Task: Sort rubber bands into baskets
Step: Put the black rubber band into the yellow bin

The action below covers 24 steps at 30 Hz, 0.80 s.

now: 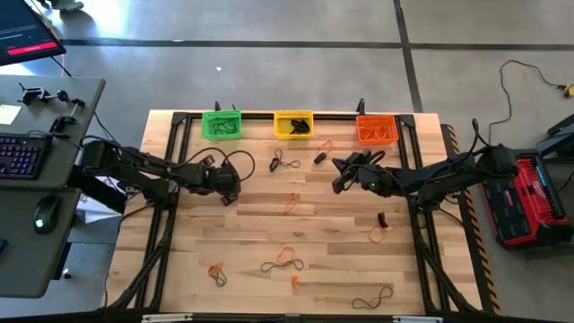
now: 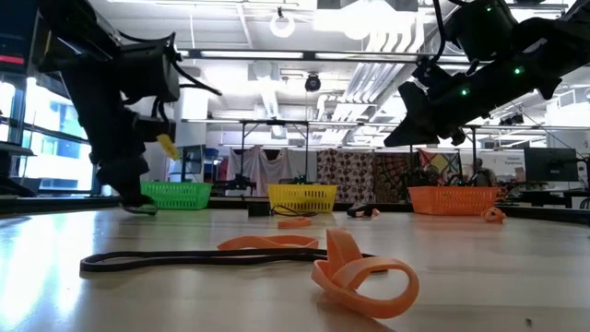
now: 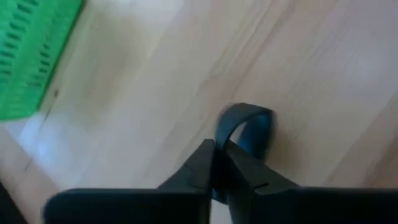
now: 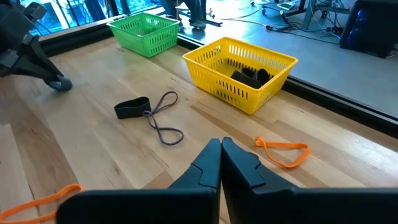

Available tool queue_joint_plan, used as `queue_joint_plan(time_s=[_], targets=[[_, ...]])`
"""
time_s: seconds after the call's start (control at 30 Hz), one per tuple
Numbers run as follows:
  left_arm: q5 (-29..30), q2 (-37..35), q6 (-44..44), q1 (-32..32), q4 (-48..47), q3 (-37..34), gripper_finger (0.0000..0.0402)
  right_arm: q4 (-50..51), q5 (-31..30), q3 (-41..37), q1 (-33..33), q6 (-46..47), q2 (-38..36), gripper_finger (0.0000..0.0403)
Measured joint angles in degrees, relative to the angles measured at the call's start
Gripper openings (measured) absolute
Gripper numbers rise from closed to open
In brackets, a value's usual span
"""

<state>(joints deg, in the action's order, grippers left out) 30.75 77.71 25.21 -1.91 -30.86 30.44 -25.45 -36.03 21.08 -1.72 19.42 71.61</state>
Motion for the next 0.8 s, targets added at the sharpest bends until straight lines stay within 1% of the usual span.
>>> queue_joint_plan(time_s=[0.07,0.2,0.33,0.43,0.5,0.57,0.7,0.8], targets=[[0.26,0.02,-1.2,-0.02,1.49,0.0,0.0005,0.1,0.01,0.0,0.0,0.0,0.0,0.0],[0.1,0.0,-3.51,-0.05,4.86,0.02,0.0006,0.35,0.02,0.0,0.0,0.0,0.0,0.0],[-0.97,0.0,-5.55,-1.26,5.76,1.56,0.0002,0.37,0.33,0.0,-0.02,0.02,0.0,0.0],[-2.23,0.0,-9.51,-2.83,7.54,3.26,0.0001,0.37,0.94,0.0,-0.02,0.01,0.0,0.0],[-5.19,0.0,-14.1,-4.49,10.62,4.29,0.0001,0.37,1.65,0.0,-0.02,-0.05,0.0,0.0],[-9.44,0.0,-18.91,-6.75,14.31,5.04,0.0001,0.37,2.01,0.0,-0.02,-0.15,0.0,0.0],[-17.29,0.0,-25.94,-12.43,19.57,7.3,0.0001,0.36,2.01,0.0,-0.02,-0.2,0.0,0.0],[-19.86,0.12,-30.35,-16.09,19.69,10.56,0.0001,0.35,2.01,0.0,-0.02,-0.22,0.0,0.0]])
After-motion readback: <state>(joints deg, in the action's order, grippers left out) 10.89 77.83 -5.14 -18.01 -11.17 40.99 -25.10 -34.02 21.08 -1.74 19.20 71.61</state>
